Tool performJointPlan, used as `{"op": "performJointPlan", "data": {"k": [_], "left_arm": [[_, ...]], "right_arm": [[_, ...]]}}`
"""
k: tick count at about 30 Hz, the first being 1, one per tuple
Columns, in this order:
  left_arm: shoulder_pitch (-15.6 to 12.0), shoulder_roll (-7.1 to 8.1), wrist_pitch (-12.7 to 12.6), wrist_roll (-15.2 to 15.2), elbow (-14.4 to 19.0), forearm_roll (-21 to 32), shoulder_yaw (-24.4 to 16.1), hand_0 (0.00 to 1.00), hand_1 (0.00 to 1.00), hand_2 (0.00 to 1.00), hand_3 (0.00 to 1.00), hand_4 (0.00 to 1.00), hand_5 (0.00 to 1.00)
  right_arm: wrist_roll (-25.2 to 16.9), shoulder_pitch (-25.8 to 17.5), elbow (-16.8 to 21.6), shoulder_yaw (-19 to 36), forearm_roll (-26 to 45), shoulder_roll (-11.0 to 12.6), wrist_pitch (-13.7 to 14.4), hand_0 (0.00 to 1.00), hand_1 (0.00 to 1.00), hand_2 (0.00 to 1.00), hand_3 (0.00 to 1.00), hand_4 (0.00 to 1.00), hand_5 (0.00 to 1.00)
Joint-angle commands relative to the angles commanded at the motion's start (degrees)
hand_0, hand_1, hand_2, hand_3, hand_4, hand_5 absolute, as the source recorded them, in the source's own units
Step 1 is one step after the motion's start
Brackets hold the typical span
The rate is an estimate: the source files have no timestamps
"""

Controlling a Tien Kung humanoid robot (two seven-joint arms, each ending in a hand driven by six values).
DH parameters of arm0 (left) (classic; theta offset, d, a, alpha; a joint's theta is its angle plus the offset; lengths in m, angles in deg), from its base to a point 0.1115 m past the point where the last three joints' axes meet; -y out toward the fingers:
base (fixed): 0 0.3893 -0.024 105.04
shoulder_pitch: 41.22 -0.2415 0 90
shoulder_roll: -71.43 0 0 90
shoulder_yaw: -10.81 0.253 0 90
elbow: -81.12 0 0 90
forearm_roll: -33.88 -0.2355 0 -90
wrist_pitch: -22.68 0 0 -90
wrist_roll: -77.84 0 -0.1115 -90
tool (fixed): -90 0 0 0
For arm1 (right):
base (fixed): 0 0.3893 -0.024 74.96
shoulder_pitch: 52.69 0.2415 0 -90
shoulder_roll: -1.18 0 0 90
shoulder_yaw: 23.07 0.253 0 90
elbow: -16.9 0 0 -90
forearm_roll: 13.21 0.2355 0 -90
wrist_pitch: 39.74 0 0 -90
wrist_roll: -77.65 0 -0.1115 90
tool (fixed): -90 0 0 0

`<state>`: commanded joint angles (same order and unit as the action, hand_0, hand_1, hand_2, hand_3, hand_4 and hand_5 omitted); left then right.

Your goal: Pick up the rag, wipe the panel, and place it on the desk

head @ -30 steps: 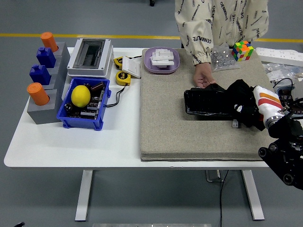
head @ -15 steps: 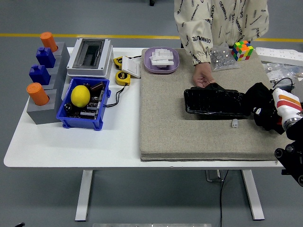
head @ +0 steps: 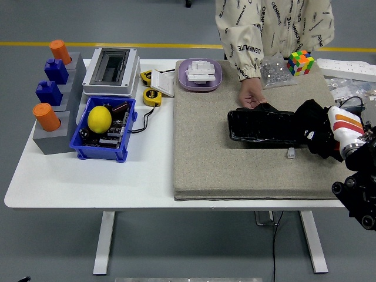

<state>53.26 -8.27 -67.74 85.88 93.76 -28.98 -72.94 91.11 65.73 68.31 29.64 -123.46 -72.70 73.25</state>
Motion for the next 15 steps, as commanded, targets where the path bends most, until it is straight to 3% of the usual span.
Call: {"op": "performJointPlan", "data": {"k": [15], "left_arm": [[0.3, 0.14, 0.0, 0.0, 0.0, 0.2, 0.3, 0.612, 0.641, 0.656, 0.562, 0.627, 0.439]], "right_arm": [[0.0, 2.1, -0.5, -2.0, 0.6, -4.9, 0.2, 0.315, 0.441, 0.492, 0.514, 0.876, 0.253]]}}
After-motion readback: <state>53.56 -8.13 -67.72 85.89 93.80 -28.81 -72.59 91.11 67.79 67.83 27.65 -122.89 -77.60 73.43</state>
